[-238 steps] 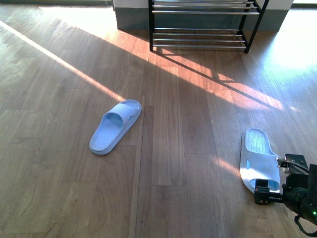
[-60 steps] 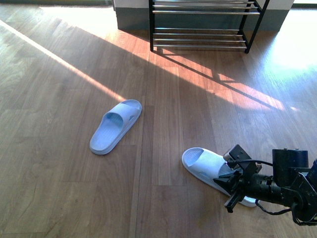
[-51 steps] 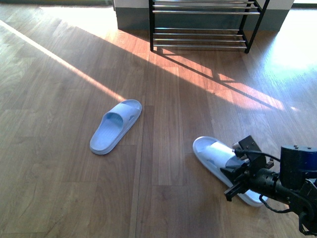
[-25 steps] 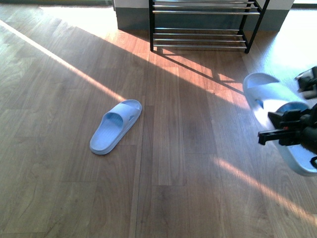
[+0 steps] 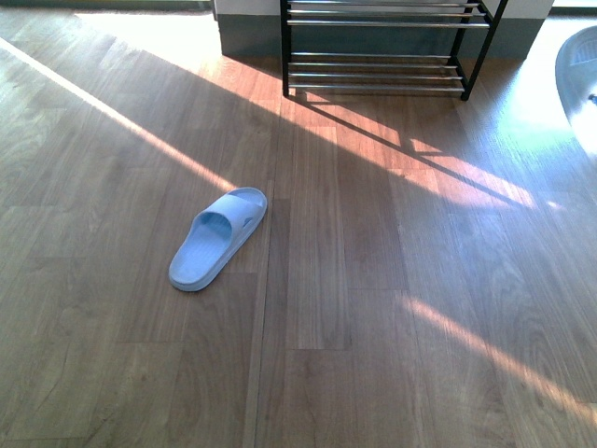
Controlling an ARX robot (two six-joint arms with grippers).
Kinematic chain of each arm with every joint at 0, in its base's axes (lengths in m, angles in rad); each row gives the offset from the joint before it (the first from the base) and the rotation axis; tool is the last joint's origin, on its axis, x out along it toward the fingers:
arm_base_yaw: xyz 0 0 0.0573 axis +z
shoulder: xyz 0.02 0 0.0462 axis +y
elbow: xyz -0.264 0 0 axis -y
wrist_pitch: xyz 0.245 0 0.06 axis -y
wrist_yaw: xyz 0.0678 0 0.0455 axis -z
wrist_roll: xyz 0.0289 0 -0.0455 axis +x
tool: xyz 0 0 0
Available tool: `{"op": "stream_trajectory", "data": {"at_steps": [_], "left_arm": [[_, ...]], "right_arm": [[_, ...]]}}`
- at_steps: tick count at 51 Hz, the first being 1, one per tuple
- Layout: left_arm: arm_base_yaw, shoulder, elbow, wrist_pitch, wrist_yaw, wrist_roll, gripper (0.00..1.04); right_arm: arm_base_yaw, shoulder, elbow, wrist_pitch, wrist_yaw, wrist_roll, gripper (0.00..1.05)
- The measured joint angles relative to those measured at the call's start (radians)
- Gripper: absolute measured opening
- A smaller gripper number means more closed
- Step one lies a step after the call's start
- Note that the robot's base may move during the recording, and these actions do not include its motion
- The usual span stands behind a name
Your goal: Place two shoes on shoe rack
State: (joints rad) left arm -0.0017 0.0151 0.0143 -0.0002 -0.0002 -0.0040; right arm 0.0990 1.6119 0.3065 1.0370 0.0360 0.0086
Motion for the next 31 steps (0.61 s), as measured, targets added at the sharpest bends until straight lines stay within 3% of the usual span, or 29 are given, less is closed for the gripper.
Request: {"op": "stream_trajectory", "data": {"at_steps": [31], "left_arm": [[0.0, 0.0, 0.0, 0.0, 0.0, 0.0, 0.95]], "right_arm": [[0.0, 0.0, -0.003, -0.003, -0.002, 0.003, 0.01]]}}
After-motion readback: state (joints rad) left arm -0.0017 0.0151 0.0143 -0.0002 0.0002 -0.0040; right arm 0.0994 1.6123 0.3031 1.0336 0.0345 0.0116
